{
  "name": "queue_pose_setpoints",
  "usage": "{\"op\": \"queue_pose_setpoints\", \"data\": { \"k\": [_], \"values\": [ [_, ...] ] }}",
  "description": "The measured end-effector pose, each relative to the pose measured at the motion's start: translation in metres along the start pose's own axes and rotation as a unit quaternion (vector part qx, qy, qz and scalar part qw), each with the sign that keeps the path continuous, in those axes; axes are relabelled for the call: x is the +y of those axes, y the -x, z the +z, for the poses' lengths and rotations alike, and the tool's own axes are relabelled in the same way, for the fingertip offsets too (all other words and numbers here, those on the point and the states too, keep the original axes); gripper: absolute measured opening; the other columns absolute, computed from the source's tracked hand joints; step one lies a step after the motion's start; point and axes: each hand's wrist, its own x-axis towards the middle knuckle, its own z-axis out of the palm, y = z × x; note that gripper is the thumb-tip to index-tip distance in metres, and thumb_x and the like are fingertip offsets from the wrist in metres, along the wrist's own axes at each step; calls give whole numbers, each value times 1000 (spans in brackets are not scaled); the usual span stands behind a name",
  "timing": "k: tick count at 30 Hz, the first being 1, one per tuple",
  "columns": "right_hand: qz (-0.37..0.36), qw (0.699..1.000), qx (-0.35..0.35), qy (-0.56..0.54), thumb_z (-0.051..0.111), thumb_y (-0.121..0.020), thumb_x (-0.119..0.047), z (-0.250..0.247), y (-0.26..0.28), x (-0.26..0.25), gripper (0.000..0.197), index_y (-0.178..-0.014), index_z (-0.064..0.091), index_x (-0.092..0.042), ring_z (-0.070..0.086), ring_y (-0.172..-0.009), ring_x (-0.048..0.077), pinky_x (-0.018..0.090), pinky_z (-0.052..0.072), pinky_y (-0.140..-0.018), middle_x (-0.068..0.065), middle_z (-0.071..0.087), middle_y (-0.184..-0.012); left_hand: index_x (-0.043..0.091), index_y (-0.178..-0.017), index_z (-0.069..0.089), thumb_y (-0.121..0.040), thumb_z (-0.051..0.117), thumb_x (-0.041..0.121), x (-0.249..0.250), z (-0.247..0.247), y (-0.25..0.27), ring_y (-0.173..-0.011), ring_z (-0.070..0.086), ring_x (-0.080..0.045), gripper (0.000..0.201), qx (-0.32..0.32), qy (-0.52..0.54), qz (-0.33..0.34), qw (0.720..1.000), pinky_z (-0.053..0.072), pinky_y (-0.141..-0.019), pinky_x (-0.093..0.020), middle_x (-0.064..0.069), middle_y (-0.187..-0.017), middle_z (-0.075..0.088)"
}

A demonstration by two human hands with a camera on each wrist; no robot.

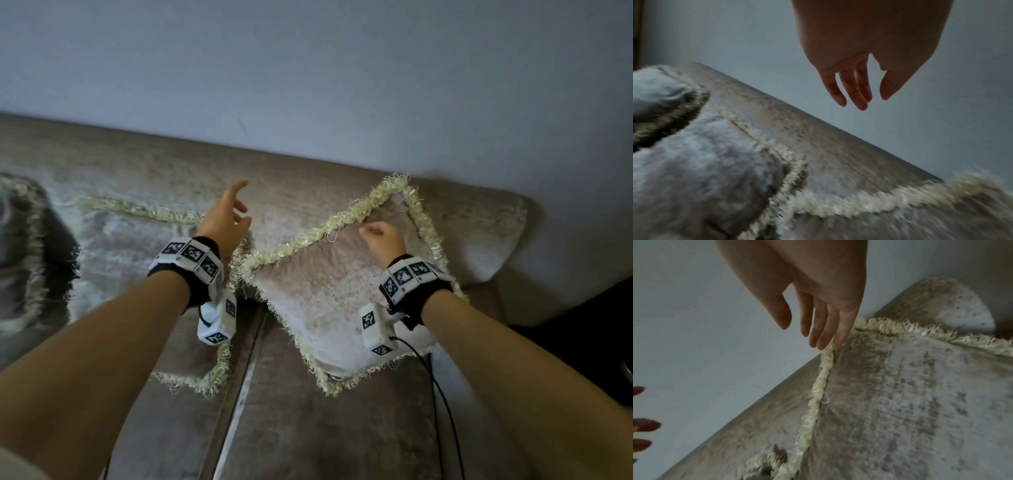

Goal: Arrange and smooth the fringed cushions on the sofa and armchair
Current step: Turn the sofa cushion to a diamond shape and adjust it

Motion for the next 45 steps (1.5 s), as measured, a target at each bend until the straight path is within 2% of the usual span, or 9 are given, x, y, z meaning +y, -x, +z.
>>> {"op": "queue_pose_setpoints", "data": {
  "k": [7, 13, 19, 21, 24, 29, 35, 38, 45],
  "values": [
    [-8, 1000, 15, 22, 54, -91, -16, 96, 31, -44, 24, -111, 62, -6, 58, -106, 27, 27, 43, -84, 13, 64, -112, 23, -139, 33, -92, 52, 14, -105, -89, -11, -87, 52, -20, 52, -18, -13, -10, 1000, 45, -68, -31, -9, -113, 54],
    [14, 999, 20, 29, 52, -92, -19, 248, 66, -101, 23, -106, 63, -5, 60, -103, 29, 34, 47, -89, 13, 65, -105, 25, -138, 33, -93, 51, 17, -214, -198, -37, -89, 54, -20, 49, -69, -37, -22, 997, 46, -69, -33, -4, -110, 54],
    [4, 999, -21, 34, 50, -92, -24, 357, 81, -150, 26, -110, 65, -13, 54, -70, 19, 21, 41, -58, 15, 66, -90, 21, -136, 38, -93, 51, 15, -299, -268, -57, -88, 53, -20, 45, -79, -36, -51, 995, 46, -72, -33, -7, -113, 56],
    [-5, 999, -38, 34, 52, -92, -29, 384, 73, -165, 30, -113, 65, -12, 56, -71, 14, 17, 44, -62, 7, 66, -93, 20, -136, 39, -93, 51, 14, -324, -281, -62, -88, 54, -21, 45, -78, -26, -62, 995, 45, -72, -33, -7, -112, 56],
    [1, 998, -42, 39, 56, -89, -34, 420, 50, -176, 30, -106, 63, -10, 61, -100, 22, 27, 46, -85, 5, 66, -109, 19, -135, 40, -92, 51, 13, -359, -290, -69, -88, 55, -20, 44, -81, -14, -80, 993, 42, -69, -30, -7, -111, 57],
    [-17, 993, -81, 83, 55, -90, -37, 477, 11, -181, 36, -116, 56, -12, 55, -99, 16, 26, 41, -81, -1, 58, -108, 19, -134, 41, -93, 51, 15, -421, -293, -91, -88, 56, -21, 42, -71, -17, -116, 991, 43, -74, -31, -8, -112, 59],
    [-49, 985, -81, 145, 54, -91, -37, 535, -41, -162, 40, -121, 53, -10, 56, -107, 20, 33, 47, -93, 5, 58, -118, 19, -133, 41, -93, 51, 16, -485, -261, -125, -97, 59, -24, 42, -86, -19, -151, 985, 46, -85, -34, -6, -107, 60],
    [-69, 974, -74, 204, 51, -93, -34, 552, -66, -152, 39, -123, 52, -8, 53, -112, 21, 30, 43, -93, 6, 56, -122, 19, -132, 43, -93, 51, 15, -506, -238, -139, -90, 55, -19, 41, -113, -24, -147, 982, 44, -80, -31, -3, -103, 57],
    [-69, 918, -108, 376, 53, -88, -46, 572, -104, -130, 52, -127, 45, -12, 54, -113, 30, 45, 44, -97, 10, 57, -122, 20, -131, 45, -90, 53, 14, -533, -219, -165, -93, 58, -22, 41, -143, -18, -139, 980, 48, -80, -33, -3, -104, 60]
  ]
}}
